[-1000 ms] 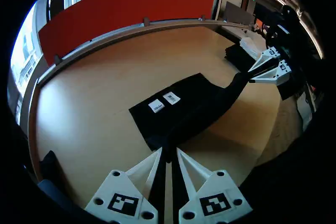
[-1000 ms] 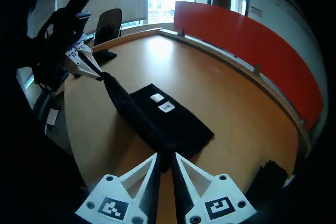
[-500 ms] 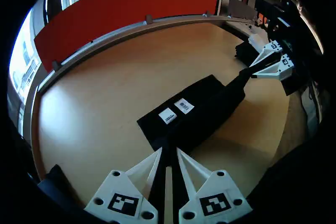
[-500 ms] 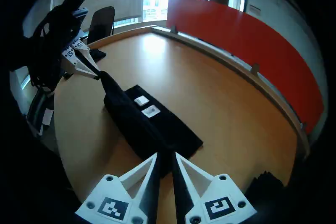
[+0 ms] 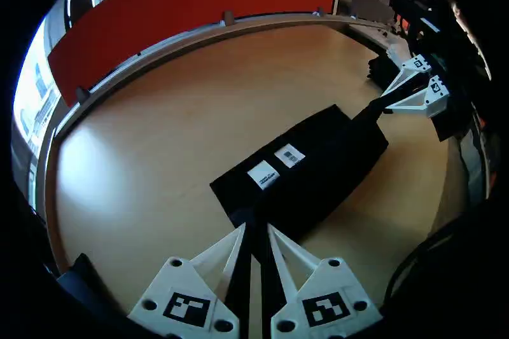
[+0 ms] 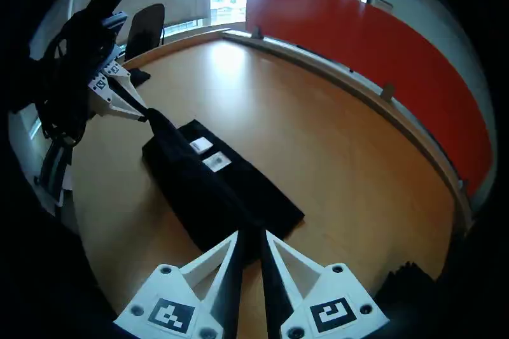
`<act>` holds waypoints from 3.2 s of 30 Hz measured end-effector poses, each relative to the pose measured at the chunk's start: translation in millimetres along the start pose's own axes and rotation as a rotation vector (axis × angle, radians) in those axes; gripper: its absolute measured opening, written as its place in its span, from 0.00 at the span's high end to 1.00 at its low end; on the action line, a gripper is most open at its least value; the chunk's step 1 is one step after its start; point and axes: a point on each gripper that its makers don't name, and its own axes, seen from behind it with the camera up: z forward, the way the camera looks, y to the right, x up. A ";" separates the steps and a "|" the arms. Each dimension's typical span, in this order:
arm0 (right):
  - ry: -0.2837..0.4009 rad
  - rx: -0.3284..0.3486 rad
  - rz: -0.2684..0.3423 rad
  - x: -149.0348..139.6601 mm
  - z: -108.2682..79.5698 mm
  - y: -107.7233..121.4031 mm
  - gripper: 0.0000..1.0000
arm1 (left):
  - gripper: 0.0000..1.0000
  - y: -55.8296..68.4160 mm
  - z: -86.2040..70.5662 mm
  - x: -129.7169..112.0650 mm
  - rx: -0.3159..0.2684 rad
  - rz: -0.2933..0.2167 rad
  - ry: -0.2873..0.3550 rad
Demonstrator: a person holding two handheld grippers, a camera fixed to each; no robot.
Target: Fold towel
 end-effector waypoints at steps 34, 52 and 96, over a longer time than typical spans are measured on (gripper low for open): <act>-0.070 -0.058 0.050 -24.8 49.7 40.6 0.60 | 0.75 -16.4 65.5 -4.3 0.051 0.045 -0.033; -0.047 -0.103 0.054 -17.1 55.1 54.6 0.11 | 0.08 -33.7 65.8 4.1 0.087 0.069 -0.019; 0.017 -0.109 0.127 -56.5 -4.4 -2.8 0.02 | 0.01 -11.4 -1.9 -61.6 0.129 -0.145 0.009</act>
